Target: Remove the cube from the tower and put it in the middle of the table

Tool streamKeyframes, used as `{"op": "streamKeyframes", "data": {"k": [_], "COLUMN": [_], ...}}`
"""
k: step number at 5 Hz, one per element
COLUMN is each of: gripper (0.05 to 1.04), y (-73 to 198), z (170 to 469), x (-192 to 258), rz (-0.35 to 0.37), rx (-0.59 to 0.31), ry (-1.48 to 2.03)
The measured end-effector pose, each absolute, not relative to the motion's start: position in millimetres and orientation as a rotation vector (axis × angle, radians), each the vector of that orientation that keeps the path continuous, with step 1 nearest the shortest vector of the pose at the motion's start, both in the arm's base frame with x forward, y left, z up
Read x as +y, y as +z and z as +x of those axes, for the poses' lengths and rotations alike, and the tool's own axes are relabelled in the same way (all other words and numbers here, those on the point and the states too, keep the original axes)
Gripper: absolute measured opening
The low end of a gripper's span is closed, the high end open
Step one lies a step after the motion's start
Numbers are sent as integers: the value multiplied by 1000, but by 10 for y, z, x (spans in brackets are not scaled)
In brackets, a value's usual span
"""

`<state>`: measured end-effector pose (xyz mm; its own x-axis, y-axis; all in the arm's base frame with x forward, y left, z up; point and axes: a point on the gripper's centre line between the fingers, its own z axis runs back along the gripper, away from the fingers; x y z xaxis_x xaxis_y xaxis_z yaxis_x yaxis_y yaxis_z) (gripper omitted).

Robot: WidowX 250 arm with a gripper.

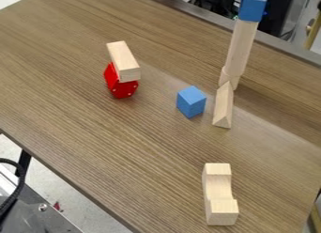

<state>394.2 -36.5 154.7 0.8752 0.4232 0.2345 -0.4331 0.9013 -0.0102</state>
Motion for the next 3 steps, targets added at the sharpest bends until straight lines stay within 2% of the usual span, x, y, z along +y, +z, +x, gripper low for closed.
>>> {"op": "streamKeyframes", "data": {"k": [1,2,3], "gripper": [659,599,598], "y": [1397,1375,1381], "z": [3933,3933,3933], "x": [-369,-369,-363], "rz": [58,59,59], "rx": [-196,-192,-193], "ry": [444,443,445]}}
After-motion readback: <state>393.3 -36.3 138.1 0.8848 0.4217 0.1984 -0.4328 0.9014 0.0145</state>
